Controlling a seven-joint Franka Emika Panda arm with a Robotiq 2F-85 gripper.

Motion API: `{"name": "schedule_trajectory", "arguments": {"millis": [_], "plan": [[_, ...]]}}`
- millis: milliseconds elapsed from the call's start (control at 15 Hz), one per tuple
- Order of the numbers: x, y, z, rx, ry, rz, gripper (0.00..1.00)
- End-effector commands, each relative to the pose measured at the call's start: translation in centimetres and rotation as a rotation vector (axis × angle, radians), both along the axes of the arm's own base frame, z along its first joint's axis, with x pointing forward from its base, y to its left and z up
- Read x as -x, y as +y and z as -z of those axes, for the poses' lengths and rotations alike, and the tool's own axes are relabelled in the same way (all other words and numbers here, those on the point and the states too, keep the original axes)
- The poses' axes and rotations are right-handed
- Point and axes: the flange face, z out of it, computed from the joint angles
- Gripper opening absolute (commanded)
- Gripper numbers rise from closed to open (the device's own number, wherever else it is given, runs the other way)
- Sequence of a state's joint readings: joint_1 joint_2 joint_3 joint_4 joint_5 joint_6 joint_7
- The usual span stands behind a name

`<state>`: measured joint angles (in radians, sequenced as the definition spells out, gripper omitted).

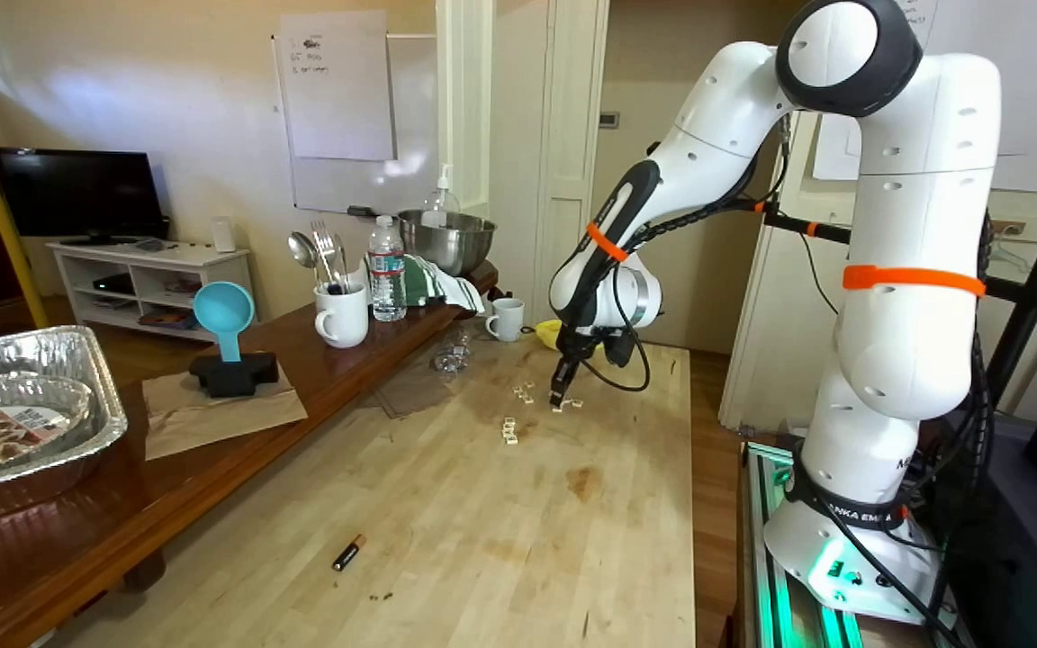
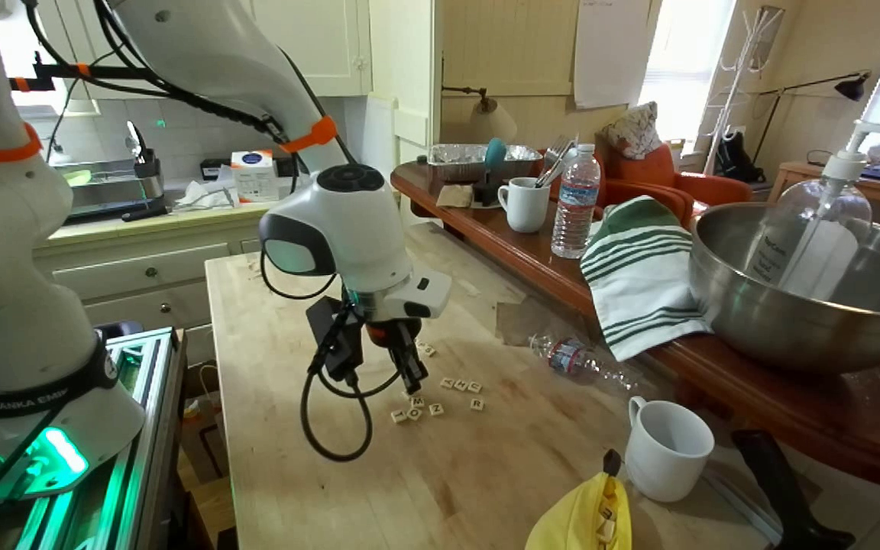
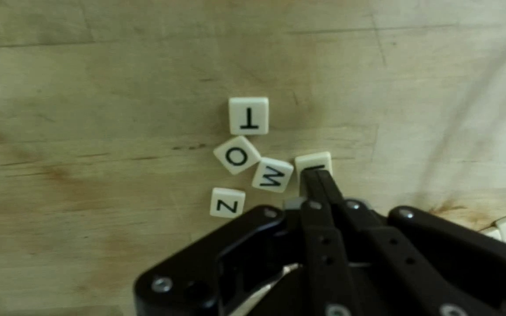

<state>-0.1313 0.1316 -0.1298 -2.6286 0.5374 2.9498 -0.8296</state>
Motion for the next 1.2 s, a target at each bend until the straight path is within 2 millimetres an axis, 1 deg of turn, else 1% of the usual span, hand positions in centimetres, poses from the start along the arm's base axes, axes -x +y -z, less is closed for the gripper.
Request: {"name": "schedule_trajectory", "arguments": {"millis": [0, 200, 400, 600, 733, 933, 1133], "plan": [[-1.0, 0.1, -2.3, -0.004, -0.044, -0.002, 0.00], [-2.0, 1.4, -4.5, -0.005, -0.091, -0.027, 0.00], [-3.4, 2.8, -5.4, -0.009, -0.119, -0.052, 0.00], [-4.5, 4.2, -5.0, -0.017, -0.117, -0.076, 0.00], [-4.9, 4.9, -4.6, -0.020, -0.111, -0.088, 0.00], [-5.2, 5.8, -3.6, -0.019, -0.096, -0.102, 0.00], [-4.9, 6.1, -2.4, -0.017, -0.069, -0.111, 0.00]]}}
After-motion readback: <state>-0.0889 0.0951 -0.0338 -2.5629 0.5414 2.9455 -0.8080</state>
